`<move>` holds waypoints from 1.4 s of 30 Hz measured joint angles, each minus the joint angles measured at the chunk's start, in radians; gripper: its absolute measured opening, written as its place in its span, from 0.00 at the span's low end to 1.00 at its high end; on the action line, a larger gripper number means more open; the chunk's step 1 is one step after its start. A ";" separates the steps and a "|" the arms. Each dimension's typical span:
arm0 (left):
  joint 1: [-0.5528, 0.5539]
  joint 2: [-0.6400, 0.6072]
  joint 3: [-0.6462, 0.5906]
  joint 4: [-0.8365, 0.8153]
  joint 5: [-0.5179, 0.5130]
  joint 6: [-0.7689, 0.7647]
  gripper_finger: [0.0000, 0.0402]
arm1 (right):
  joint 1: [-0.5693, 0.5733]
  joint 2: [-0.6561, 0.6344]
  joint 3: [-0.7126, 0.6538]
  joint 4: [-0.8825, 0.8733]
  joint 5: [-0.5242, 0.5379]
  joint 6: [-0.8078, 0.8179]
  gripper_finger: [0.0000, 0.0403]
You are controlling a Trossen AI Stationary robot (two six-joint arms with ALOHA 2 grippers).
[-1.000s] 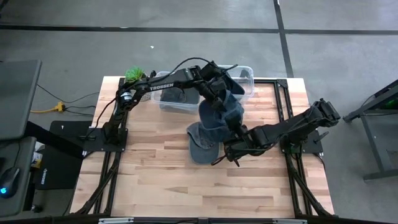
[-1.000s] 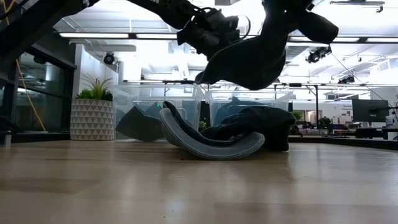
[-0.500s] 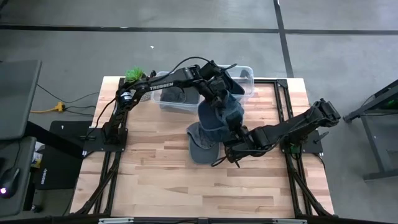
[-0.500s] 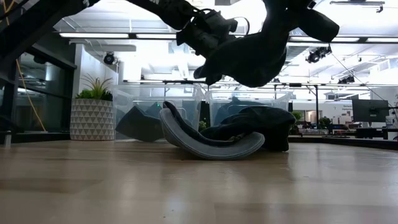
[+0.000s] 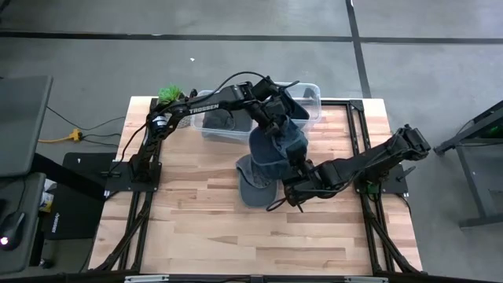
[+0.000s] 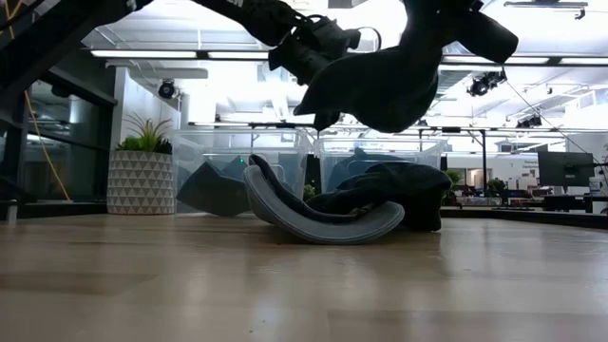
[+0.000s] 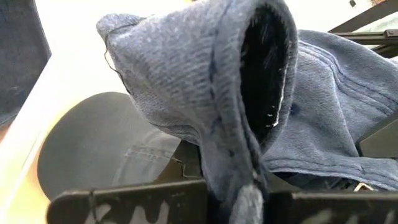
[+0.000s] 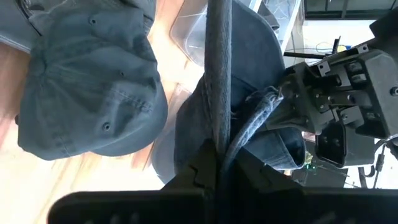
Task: Pick & Place hat
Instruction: Put the bottom blue cap into the right transparent bin
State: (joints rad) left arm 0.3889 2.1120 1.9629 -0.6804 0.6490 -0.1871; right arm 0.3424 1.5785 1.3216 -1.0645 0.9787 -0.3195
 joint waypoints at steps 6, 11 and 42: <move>-0.006 0.000 0.000 -0.006 0.045 -0.006 0.00 | -0.003 0.000 0.000 -0.004 0.021 0.054 0.18; -0.006 0.000 0.000 -0.007 0.053 -0.013 0.00 | -0.003 0.000 0.000 -0.006 0.024 0.101 0.27; -0.003 0.000 0.000 0.003 -0.133 -0.051 0.00 | 0.097 -0.306 0.000 -0.204 -0.121 0.759 0.41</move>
State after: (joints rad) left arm 0.3862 2.1120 1.9629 -0.6770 0.5156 -0.2382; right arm 0.4390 1.2724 1.3215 -1.2690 0.8573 0.4391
